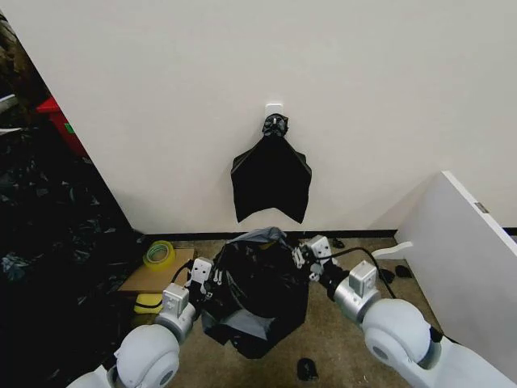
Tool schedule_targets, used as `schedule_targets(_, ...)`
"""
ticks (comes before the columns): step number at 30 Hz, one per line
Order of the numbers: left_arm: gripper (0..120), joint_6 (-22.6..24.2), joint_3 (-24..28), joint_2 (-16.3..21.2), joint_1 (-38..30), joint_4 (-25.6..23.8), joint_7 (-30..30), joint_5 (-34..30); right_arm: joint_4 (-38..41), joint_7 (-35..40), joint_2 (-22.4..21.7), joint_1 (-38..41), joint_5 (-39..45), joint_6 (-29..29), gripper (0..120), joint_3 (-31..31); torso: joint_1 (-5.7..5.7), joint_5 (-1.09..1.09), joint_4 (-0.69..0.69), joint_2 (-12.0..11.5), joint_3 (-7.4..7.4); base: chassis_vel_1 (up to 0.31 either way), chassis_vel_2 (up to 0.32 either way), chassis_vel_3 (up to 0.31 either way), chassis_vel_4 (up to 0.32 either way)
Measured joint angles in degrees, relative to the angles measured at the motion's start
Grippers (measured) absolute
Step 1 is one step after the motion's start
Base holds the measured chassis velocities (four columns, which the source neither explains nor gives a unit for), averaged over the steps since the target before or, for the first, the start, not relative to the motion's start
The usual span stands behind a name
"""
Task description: Place the garbage bag over the trash bin.
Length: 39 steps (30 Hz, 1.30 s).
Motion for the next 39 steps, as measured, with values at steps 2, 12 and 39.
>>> schedule_targets(2,1,-0.8,-0.21,0.32,0.41,-0.04,1.04,2.55,-0.18,0.28,-0.47,0.35,0.68,-0.04,0,0.19,0.0,0.0,-0.01,0.0,0.0,0.0,0.0,0.0,0.0)
schedule_targets(12,1,-1.4,-0.49,0.97,1.95,-0.42,4.45,9.53,-0.7,-0.04,-1.89,2.0,5.17,-1.08,0,0.5,0.0,0.0,0.0,0.0,0.0,0.0,0.0,0.0,0.0)
schedule_targets(39,1,-4.13,-0.43,0.31,4.26,-1.94,5.83,9.87,-6.13,-0.05,-3.77,-0.57,2.3,-2.83,0,1.83,0.0,0.0,-0.01,0.0,0.0,0.0,0.0,0.0,0.0)
